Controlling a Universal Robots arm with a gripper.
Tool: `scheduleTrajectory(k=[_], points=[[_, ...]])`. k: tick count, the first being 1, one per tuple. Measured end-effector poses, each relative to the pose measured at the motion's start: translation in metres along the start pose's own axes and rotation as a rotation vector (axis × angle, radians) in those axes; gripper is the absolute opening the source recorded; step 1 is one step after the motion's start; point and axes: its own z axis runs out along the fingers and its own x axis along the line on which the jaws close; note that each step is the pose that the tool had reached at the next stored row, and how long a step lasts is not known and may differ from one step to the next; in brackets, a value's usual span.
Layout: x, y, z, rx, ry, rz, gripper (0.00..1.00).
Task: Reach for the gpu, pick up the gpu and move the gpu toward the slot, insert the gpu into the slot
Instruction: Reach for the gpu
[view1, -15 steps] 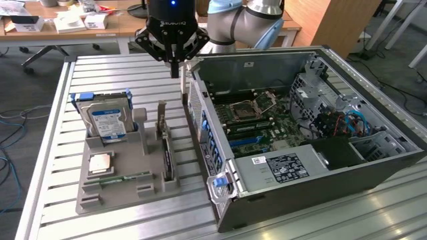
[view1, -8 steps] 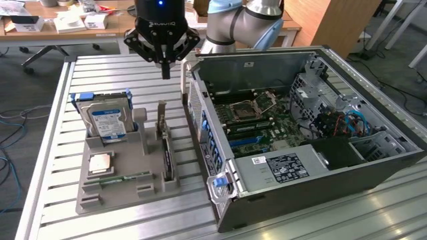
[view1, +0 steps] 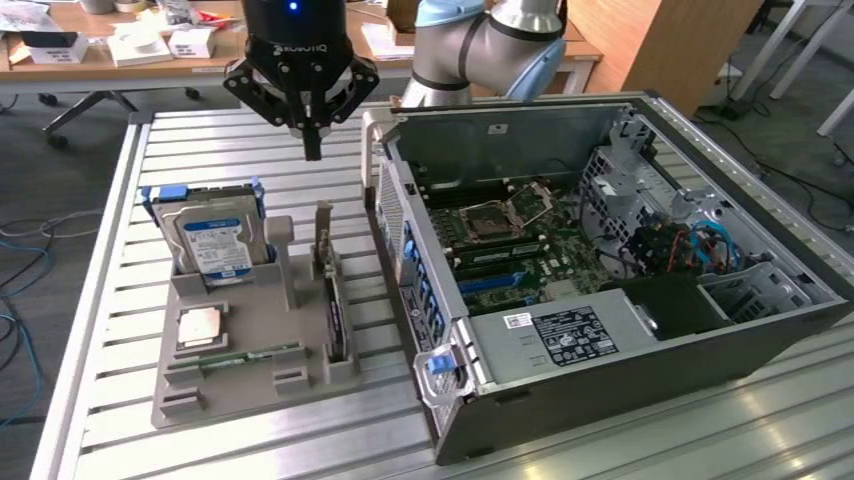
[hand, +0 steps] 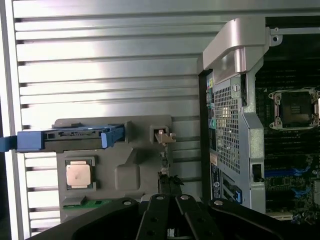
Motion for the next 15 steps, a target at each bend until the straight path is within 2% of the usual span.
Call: scheduleTrajectory(k=[7, 15], points=[[0.000, -0.0020, -0.0001, 0.0000, 0.0000, 0.000, 0.11], [-0.001, -0.0145, -0.0006, 0.0000, 0.0000, 0.000, 0.11]])
